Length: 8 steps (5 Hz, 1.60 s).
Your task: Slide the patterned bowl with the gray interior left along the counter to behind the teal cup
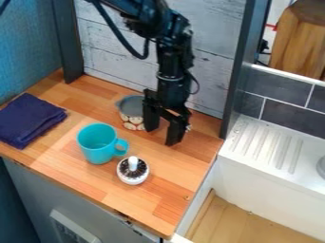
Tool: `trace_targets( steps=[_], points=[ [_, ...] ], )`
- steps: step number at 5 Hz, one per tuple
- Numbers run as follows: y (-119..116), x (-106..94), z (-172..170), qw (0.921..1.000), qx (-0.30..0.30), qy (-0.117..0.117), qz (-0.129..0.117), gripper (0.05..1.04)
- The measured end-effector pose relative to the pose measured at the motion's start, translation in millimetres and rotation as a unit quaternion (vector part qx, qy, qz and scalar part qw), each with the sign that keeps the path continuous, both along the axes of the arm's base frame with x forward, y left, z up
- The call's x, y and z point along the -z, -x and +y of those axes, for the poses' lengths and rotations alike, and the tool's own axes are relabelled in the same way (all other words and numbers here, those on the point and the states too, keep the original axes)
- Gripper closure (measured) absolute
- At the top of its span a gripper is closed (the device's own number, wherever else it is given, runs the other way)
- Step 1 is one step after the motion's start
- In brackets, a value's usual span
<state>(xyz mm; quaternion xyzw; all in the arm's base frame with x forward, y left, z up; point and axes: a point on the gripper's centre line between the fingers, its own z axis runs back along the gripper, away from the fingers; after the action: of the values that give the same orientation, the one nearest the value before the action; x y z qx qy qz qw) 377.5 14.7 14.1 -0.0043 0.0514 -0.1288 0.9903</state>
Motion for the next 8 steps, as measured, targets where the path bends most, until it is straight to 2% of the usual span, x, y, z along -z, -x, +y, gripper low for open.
trace_targets(
  steps=[2, 3, 4, 6, 8],
  points=[
    [-5.2, -2.3, 31.5, 0.9992, -0.039, 0.012, -0.001, 0.083],
    [-2.0, -0.5, 53.1, 0.9975, -0.070, 0.011, -0.004, 0.083],
    [5.6, 6.4, 57.9, 0.9963, -0.085, 0.009, -0.007, 0.083],
    [13.5, 5.1, 78.8, 0.9940, -0.109, 0.005, -0.009, 0.083],
    [17.5, -33.8, 68.4, 0.9934, -0.092, 0.025, -0.064, 0.083]
  ],
)
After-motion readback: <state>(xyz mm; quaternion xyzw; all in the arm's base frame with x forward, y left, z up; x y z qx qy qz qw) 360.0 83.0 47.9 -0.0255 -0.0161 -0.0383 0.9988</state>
